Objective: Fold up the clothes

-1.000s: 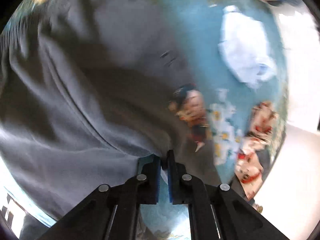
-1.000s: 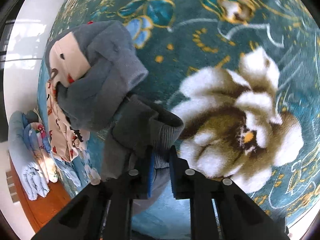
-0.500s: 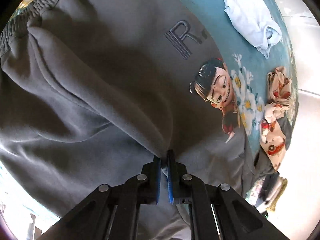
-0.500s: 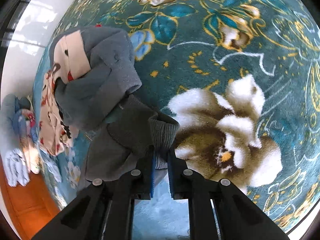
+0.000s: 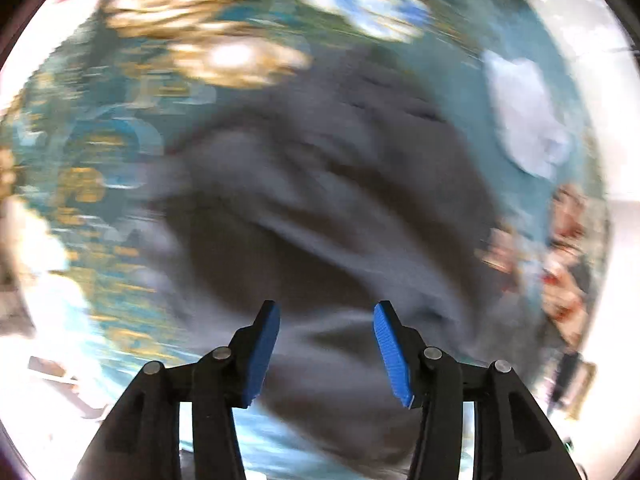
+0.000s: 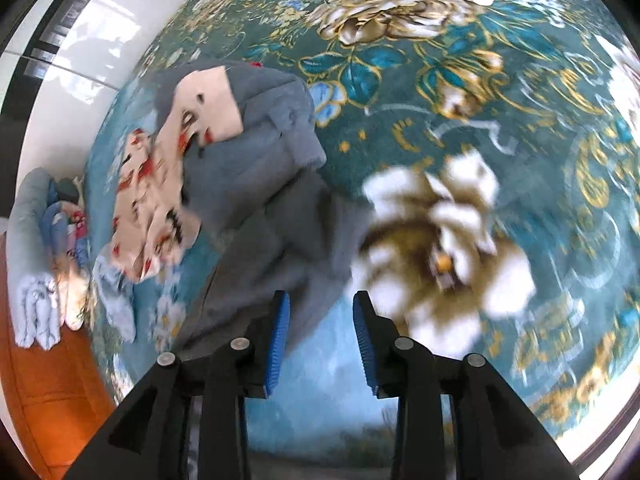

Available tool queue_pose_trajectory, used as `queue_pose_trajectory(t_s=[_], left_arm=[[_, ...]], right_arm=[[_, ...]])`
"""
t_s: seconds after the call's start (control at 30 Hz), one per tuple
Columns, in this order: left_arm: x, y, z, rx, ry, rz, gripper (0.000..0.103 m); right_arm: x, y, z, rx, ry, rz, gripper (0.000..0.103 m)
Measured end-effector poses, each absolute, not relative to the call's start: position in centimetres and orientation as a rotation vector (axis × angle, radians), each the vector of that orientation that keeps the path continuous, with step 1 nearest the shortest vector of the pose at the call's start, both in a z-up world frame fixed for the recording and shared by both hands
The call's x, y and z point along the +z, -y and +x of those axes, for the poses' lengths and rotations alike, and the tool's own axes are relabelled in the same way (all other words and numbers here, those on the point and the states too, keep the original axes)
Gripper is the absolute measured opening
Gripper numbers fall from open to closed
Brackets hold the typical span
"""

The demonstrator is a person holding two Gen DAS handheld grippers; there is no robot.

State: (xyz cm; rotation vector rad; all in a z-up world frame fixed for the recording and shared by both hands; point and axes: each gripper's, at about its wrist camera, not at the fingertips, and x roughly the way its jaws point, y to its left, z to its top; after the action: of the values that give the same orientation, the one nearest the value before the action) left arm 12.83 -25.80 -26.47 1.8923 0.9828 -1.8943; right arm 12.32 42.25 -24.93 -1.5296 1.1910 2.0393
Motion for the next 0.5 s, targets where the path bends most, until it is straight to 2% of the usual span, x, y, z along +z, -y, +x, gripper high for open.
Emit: queue_pose_trajectory(t_s=[0.17, 0.4, 0.5], left_arm=[[-29.2, 30.4, 15.1, -1.812, -0.982, 1.846, 0.053], [-32.2, 31.0, 15.2, -1.797, -0.959, 1.875, 0.053], [-32.0, 30.9, 15.4, -1.808, -0.94, 1.869, 0.053]], right_arm=[[-25.2, -38.4, 19.0, 1.967, -1.189, -1.633, 0.041], [-28.3, -34.3, 28.2, 1.749, -1.173, -1.753, 0.042], [-29.7, -33.6, 31.4, 1.644, -1.224, -1.743, 0.042]])
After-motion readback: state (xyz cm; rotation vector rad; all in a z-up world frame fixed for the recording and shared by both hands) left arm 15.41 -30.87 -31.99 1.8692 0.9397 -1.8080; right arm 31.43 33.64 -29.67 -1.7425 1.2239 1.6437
